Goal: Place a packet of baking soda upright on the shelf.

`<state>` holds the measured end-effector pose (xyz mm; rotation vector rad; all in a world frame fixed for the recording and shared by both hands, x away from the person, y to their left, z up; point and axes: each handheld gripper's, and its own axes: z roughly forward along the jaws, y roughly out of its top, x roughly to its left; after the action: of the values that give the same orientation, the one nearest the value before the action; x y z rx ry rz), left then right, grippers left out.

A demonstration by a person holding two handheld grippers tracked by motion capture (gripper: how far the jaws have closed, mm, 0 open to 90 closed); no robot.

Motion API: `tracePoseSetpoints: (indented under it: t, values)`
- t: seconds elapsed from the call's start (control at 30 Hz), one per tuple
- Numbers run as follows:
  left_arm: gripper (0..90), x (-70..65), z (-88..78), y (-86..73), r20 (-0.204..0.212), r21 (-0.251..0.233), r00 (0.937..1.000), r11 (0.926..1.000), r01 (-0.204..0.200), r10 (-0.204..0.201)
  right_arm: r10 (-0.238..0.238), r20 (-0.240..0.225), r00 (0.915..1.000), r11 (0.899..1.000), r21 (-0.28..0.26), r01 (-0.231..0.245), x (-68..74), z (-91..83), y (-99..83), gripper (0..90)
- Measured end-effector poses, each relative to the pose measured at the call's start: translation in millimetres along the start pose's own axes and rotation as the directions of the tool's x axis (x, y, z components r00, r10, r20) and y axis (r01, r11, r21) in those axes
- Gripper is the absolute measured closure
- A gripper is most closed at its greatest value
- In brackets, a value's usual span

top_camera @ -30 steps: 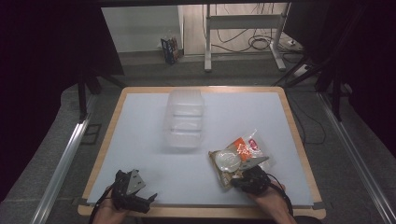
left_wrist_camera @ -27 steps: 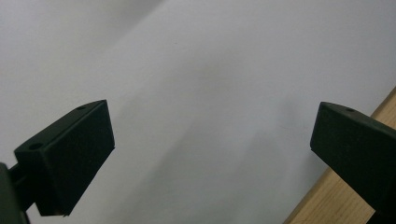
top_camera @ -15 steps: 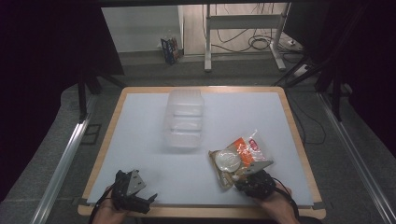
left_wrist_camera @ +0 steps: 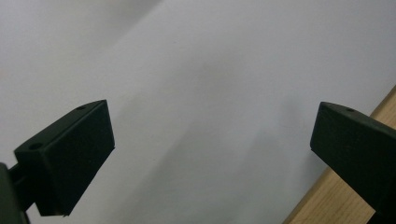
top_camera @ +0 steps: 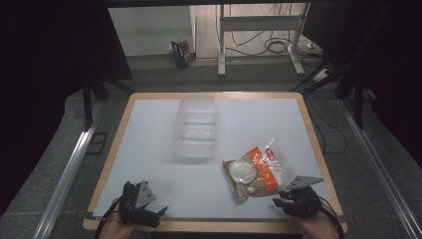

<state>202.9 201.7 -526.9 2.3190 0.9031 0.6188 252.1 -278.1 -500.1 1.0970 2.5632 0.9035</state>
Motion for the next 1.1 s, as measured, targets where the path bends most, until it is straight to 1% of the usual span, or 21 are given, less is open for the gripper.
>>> tracePoseSetpoints:
  t: [0.1,0.13,0.2,0.23,0.3,0.33,0.43,0.5,0.53,0.6,0.63,0.7,0.73,0.8,0.9,1.0,1.03,1.1]
  values:
    - [0.0,-0.3,0.4,0.2,-0.002,0.003,1.0,1.0,0.0,0.0,0.008,0.014,0.9999,1.0,-0.024,-0.007,-5.4,-4.1,0.8,55.7]
    - [0.0,-0.2,0.5,0.3,-0.002,0.003,1.0,1.0,0.001,-0.001,0.006,0.025,0.9997,1.0,-0.031,-0.005,-7.9,-4.4,1.8,52.1]
    - [0.0,-0.2,0.5,0.2,-0.002,0.004,1.0,1.0,0.0,0.0,0.002,0.038,0.9993,1.0,-0.03,-0.001,-9.5,-4.1,2.6,48.2]
    - [0.0,-0.2,0.5,0.2,-0.002,0.004,1.0,1.0,0.0,0.0,0.002,0.038,0.9993,1.0,-0.03,-0.001,-9.5,-4.1,2.6,48.2]
    - [0.0,-0.4,0.4,0.2,-0.002,0.004,1.0,1.0,-0.002,0.002,0.006,0.052,0.9986,1.0,-0.03,-0.005,-12.1,-3.9,3.4,45.2]
    - [0.0,-0.6,0.5,0.2,-0.003,0.004,1.0,1.0,-0.003,0.003,0.015,0.052,0.9985,0.999,-0.037,-0.013,-14.3,-4.4,3.8,44.2]
    - [0.0,-0.7,0.7,0.4,-0.004,0.008,1.0,1.0,-0.006,0.006,0.061,0.047,0.997,0.996,-0.063,-0.058,-19.8,-6.4,5.5,40.3]
    - [0.0,-0.9,1.0,0.4,-0.004,0.007,1.0,1.0,-0.004,0.004,0.111,0.03,0.9934,0.99,-0.092,-0.108,-24.3,-8.1,7.9,38.1]
    - [0.0,-1.0,1.1,0.5,-0.006,0.007,1.0,1.0,-0.004,0.004,0.127,0.027,0.9916,0.987,-0.1,-0.124,-27.5,-8.9,11.0,36.7]
    - [0.0,-0.8,1.0,0.5,-0.005,0.01,1.0,0.9999,-0.006,0.006,0.125,0.031,0.9917,0.988,-0.095,-0.122,-27.9,-9.5,12.4,36.7]
    - [0.0,-0.9,1.2,0.5,-0.006,0.009,1.0,1.0,-0.003,0.003,0.117,0.041,0.9923,0.989,-0.099,-0.112,-28.5,-9.2,14.0,36.7]
    - [0.0,-1.4,1.6,0.6,-0.007,0.007,1.0,1.0,0.0,0.0,0.112,0.046,0.9927,0.989,-0.104,-0.107,-30.5,-9.2,17.5,36.1]
    - [0.0,-1.6,1.8,0.7,-0.009,0.009,1.0,1.0,-0.001,0.001,0.116,0.042,0.9924,0.987,-0.115,-0.111,-33.1,-9.4,21.6,35.6]
    - [0.0,-1.6,1.9,0.8,-0.01,0.01,1.0,0.9999,-0.002,0.002,0.115,0.043,0.9925,0.987,-0.119,-0.109,-34.2,-9.3,23.1,35.2]
    - [0.0,-1.7,2.0,0.8,-0.01,0.011,0.9999,0.9999,-0.002,0.002,0.123,0.028,0.992,0.984,-0.132,-0.119,-38.2,-7.9,29.7,34.9]
    - [0.0,-1.7,2.1,0.8,-0.011,0.011,0.9999,0.9999,-0.001,0.001,0.114,0.024,0.9931,0.986,-0.122,-0.111,-40.9,-3.1,37.5,34.8]
    - [0.0,-1.7,2.1,0.8,-0.011,0.012,0.9999,0.9999,-0.002,0.002,0.114,0.024,0.9931,0.986,-0.122,-0.111,-40.9,-3.1,37.5,34.8]
    - [0.0,-1.8,2.2,0.9,-0.012,0.014,0.9999,0.9999,-0.004,0.004,0.114,0.011,0.9935,0.986,-0.121,-0.112,-43.4,1.1,43.8,34.8]
